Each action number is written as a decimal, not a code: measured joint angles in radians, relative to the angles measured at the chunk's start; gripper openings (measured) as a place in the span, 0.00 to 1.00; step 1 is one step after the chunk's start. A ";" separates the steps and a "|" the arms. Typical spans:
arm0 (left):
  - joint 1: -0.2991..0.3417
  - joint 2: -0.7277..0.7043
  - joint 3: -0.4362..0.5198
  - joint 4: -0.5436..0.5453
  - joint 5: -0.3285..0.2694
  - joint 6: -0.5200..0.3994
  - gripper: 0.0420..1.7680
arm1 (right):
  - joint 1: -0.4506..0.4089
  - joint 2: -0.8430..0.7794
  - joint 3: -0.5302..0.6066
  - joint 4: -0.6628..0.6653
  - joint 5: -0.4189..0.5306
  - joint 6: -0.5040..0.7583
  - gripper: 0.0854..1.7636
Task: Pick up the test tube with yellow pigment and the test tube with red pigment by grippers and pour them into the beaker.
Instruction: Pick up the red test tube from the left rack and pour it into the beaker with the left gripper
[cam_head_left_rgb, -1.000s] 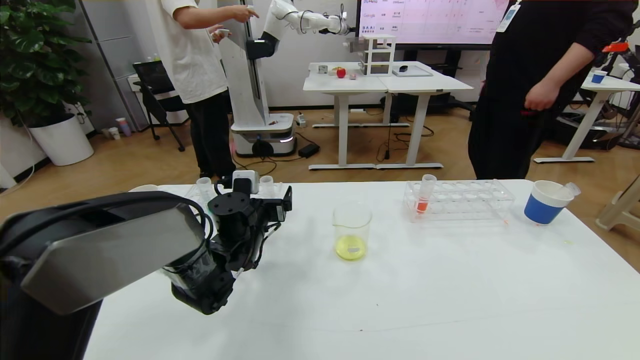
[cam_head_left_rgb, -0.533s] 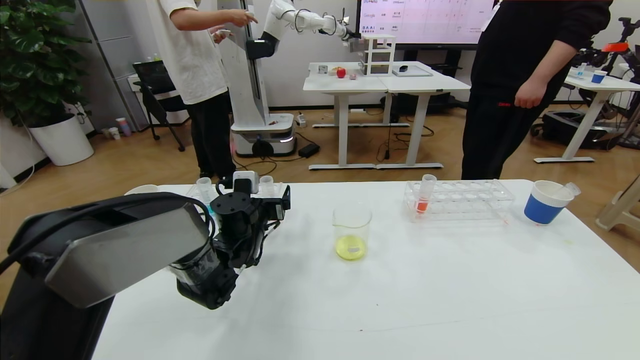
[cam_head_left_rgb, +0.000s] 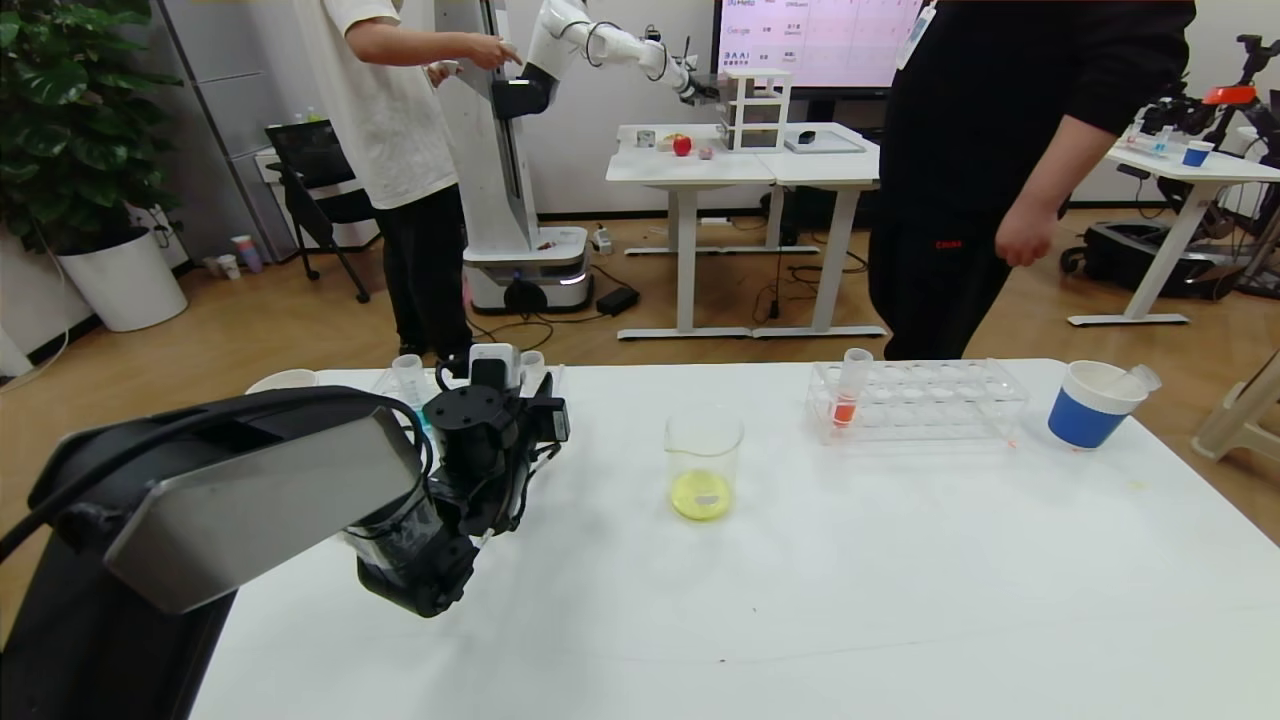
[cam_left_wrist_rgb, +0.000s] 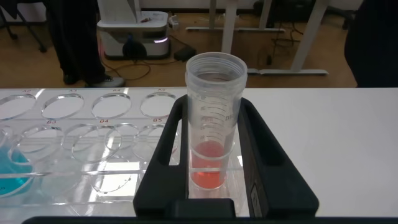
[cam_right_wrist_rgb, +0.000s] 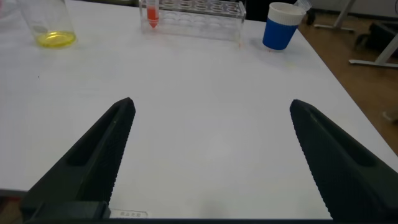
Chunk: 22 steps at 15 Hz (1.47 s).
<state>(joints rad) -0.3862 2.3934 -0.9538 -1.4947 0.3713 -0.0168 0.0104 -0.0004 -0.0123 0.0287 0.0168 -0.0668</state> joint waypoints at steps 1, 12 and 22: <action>-0.001 -0.001 -0.001 0.000 0.000 0.003 0.27 | 0.000 0.000 0.000 0.000 0.000 0.000 0.98; 0.001 -0.178 -0.070 0.215 -0.008 0.049 0.27 | 0.000 0.000 0.000 0.000 0.000 0.000 0.98; -0.066 -0.267 -0.053 0.134 -0.477 0.241 0.27 | 0.000 0.000 0.000 0.000 0.000 0.000 0.98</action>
<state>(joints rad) -0.4526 2.1268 -1.0068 -1.3604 -0.1062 0.2245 0.0104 -0.0004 -0.0119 0.0287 0.0168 -0.0668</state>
